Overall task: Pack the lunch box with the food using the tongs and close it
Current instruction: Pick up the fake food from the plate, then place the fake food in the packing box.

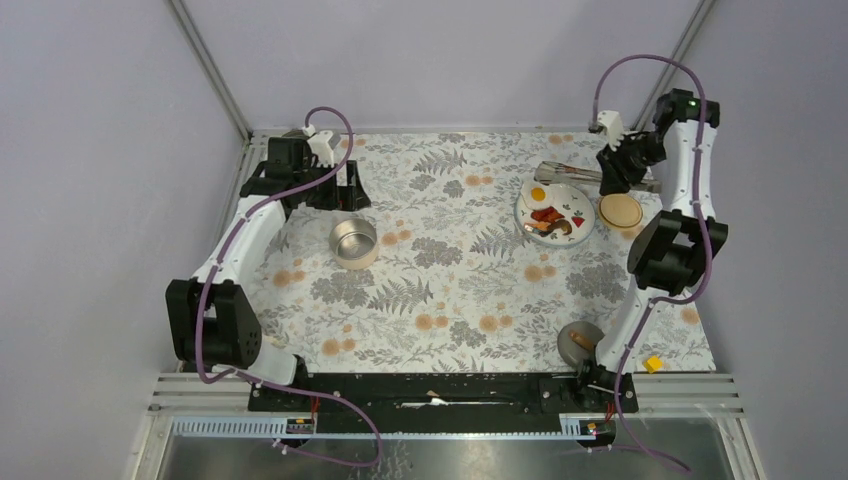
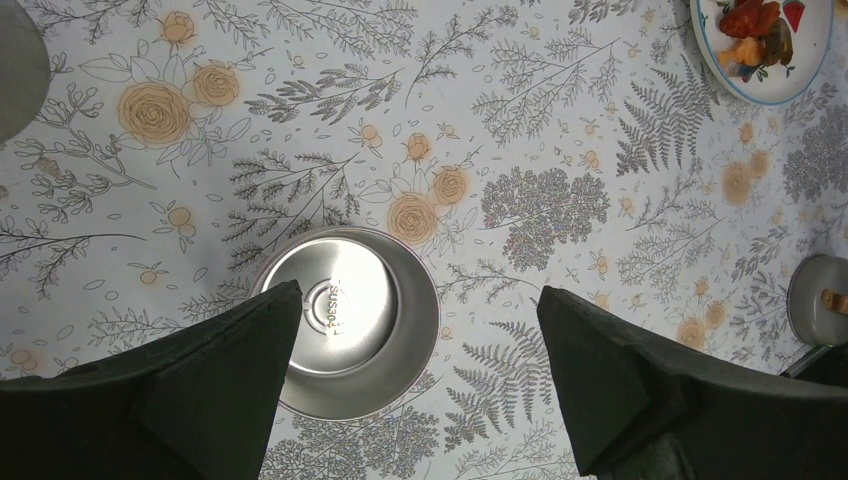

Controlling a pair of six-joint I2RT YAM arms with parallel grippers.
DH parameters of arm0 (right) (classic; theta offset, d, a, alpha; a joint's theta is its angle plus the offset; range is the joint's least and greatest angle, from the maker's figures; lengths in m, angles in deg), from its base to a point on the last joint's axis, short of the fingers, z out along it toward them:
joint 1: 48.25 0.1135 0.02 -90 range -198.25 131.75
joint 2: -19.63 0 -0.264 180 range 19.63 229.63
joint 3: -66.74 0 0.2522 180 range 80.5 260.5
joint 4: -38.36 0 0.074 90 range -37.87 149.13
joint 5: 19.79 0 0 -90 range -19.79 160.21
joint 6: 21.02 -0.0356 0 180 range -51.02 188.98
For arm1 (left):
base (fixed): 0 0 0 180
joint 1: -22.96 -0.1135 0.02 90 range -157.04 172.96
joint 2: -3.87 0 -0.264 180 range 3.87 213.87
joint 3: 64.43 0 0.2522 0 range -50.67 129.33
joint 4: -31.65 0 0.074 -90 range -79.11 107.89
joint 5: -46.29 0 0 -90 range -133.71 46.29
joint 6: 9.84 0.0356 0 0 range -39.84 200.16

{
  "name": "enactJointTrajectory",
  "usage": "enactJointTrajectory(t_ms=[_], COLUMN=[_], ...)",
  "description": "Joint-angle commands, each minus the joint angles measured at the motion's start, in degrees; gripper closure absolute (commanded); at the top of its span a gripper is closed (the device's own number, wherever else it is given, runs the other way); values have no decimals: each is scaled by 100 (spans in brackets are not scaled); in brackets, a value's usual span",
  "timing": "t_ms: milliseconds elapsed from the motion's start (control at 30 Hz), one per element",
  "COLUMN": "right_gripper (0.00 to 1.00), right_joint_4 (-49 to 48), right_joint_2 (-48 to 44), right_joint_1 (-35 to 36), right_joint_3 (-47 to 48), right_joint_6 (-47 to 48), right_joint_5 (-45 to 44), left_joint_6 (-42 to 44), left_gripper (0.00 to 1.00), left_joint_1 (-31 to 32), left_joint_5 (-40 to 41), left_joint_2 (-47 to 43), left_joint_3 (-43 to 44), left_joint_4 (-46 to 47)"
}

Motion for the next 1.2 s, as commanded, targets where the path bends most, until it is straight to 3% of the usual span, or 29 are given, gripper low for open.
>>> enactJointTrajectory(t_ms=[0, 267, 533, 833, 967, 1167], right_gripper=[66, 67, 67, 67, 67, 67], right_joint_4=[232, -182, -820, -1286, -1349, -1667], right_joint_2=[-439, -937, -823, 302, 929, 1457], right_joint_1=[398, 1559, 3418, 5070, 5501, 5846], right_joint_3=[28, -533, -308, 983, 1669, 1802], right_joint_6=[-155, -688, -1681, -2567, -2790, -2960], right_joint_5=[248, 312, 151, -166, -294, -492], left_joint_6=[27, -95, -186, -395, -469, -515], left_gripper=[1, 1, 1, 1, 1, 1], left_joint_1=[-33, -166, -823, -1764, -1952, -2169], left_joint_5=[-122, -261, -537, -849, -849, -907], left_joint_2=[-291, -279, -576, -819, -922, -972], left_joint_3=[75, 169, 258, 128, 40, 7], left_joint_4=[134, 134, 29, 87, 173, 209])
